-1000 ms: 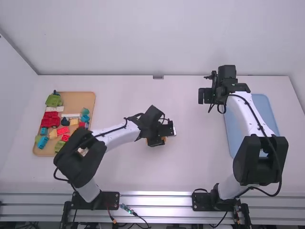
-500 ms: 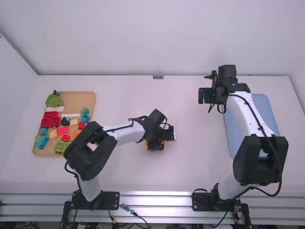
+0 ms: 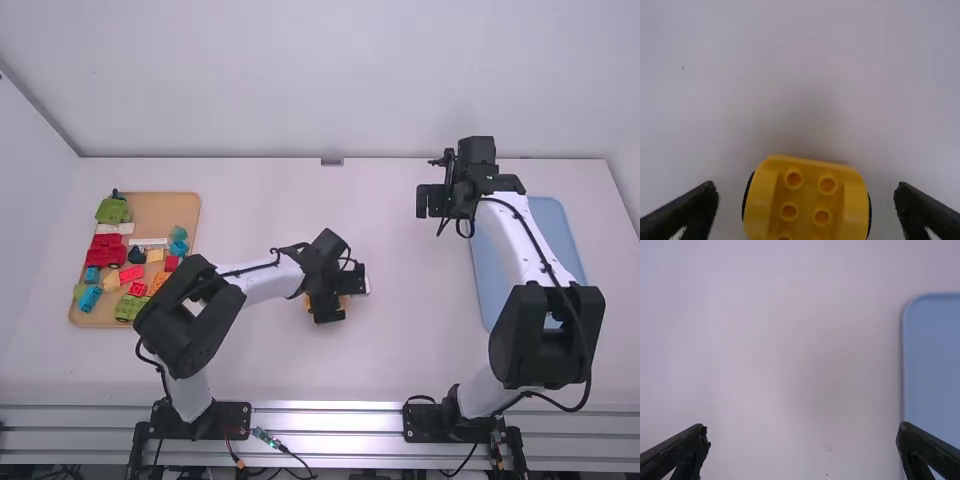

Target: Assemble lego blocks to make yellow taxi

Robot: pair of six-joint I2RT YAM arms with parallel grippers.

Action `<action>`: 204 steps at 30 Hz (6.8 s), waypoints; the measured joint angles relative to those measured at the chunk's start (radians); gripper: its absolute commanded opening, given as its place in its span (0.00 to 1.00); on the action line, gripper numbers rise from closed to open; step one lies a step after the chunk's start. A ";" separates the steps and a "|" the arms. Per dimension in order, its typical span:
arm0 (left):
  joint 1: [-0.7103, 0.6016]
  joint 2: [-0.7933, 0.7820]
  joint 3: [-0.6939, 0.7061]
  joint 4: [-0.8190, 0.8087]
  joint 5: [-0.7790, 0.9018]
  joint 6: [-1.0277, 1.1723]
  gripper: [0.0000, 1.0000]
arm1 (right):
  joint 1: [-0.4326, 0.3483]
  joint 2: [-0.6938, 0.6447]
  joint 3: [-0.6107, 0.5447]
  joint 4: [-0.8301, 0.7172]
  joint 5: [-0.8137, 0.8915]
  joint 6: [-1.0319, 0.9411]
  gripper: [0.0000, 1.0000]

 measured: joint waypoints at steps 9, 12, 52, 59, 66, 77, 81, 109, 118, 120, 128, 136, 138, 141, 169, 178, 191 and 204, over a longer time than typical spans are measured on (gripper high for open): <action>0.006 0.000 0.079 -0.121 -0.058 0.035 0.99 | 0.000 0.000 0.000 0.000 0.000 -0.001 0.99; 0.020 -0.001 0.177 -0.236 -0.055 0.066 0.99 | 0.000 0.000 0.000 0.000 0.000 0.002 0.99; 1.280 -0.090 0.433 -0.486 -0.111 -0.695 0.99 | 0.000 0.000 0.000 0.038 -0.038 -0.046 0.99; 1.348 -0.090 0.331 -0.385 -0.112 -0.665 0.99 | 0.000 0.000 0.000 0.026 -0.039 -0.084 0.99; 1.498 -0.085 0.313 -0.386 0.016 -0.608 0.99 | 0.000 0.000 0.000 0.022 -0.039 -0.123 0.99; 1.527 0.051 0.313 -0.345 0.053 -0.504 0.99 | 0.000 0.000 0.000 0.033 -0.039 -0.159 0.99; 1.526 0.069 0.313 -0.334 0.065 -0.497 0.96 | 0.000 0.000 0.000 0.027 -0.039 -0.174 0.99; 1.534 0.083 0.243 -0.220 0.048 -0.496 0.91 | 0.000 0.000 0.000 0.027 -0.039 -0.181 0.99; 1.539 0.093 0.228 -0.206 0.050 -0.493 0.90 | 0.000 0.000 0.000 0.027 -0.039 -0.181 0.99; 1.547 0.095 0.228 -0.207 0.058 -0.485 0.90 | 0.000 0.000 0.000 0.027 -0.039 -0.182 0.99; 1.595 0.096 0.228 -0.222 0.123 -0.420 0.92 | 0.000 0.000 0.000 0.027 -0.040 -0.183 0.99; 1.595 0.137 0.237 -0.220 0.151 -0.417 0.85 | 0.000 0.000 0.000 0.027 -0.039 -0.183 0.99; 1.595 0.170 0.244 -0.223 0.161 -0.414 0.85 | 0.000 0.000 0.000 0.027 -0.039 -0.184 0.99; 1.595 0.185 0.276 -0.215 0.179 -0.414 0.84 | 0.000 0.000 0.000 0.027 -0.039 -0.183 0.99; 1.593 0.209 0.323 -0.336 0.138 -0.449 0.68 | 0.000 0.000 0.000 0.026 -0.042 -0.180 0.99; 1.598 0.214 0.330 -0.351 0.174 -0.426 0.60 | 0.000 0.000 0.000 0.026 -0.042 -0.182 0.99; 1.600 0.220 0.330 -0.338 0.218 -0.399 0.52 | 0.000 0.000 0.000 0.027 -0.042 -0.180 0.99; 1.600 0.220 0.328 -0.310 0.218 -0.399 0.38 | 0.000 0.000 0.000 0.026 -0.042 -0.183 0.99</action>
